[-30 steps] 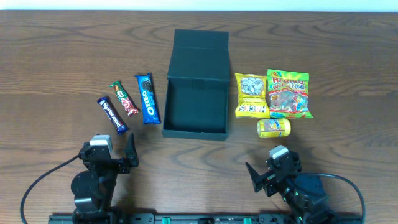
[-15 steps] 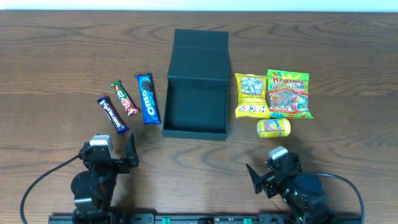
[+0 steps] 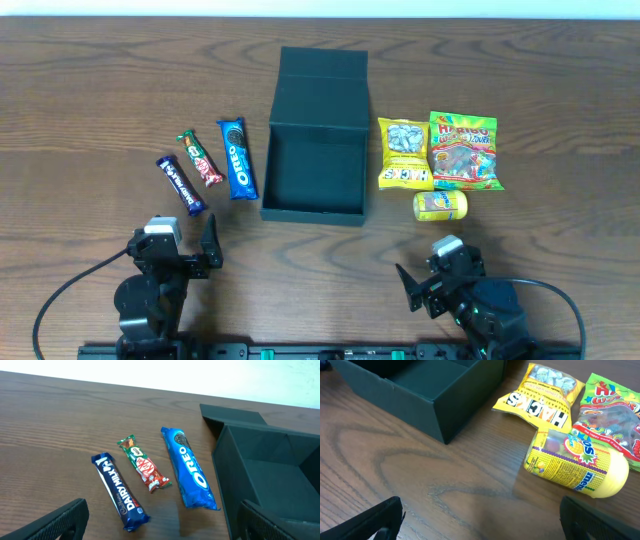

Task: Pack container

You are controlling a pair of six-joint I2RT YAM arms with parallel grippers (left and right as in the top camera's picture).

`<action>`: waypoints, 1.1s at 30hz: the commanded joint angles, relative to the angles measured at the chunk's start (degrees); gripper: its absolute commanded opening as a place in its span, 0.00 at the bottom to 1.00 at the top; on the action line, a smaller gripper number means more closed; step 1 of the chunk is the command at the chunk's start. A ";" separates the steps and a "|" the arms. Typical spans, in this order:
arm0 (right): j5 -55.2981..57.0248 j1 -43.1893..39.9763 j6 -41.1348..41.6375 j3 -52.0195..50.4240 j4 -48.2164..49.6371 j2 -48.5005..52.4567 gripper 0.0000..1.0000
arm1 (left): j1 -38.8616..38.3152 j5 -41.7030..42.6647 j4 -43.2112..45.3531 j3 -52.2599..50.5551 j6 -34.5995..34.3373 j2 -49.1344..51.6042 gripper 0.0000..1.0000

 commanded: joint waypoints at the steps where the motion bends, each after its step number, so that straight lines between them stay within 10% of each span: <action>1: -0.02 -0.46 0.81 -0.11 -0.31 -0.46 0.99 | 0.13 0.07 -0.28 -1.31 -0.59 -0.37 0.95; 15: -0.33 -0.46 1.27 -0.11 0.07 -0.46 0.99 | 0.13 0.04 -0.28 -1.31 -0.59 -0.37 0.95; 23: -6.95 -0.46 38.03 -0.15 9.16 -0.46 0.99 | 0.13 0.07 -0.28 -1.31 -0.59 -0.37 0.95; 33: -6.91 -0.87 37.03 0.02 14.45 -0.39 0.99 | 0.13 0.04 -0.28 -1.31 -0.59 -0.37 0.95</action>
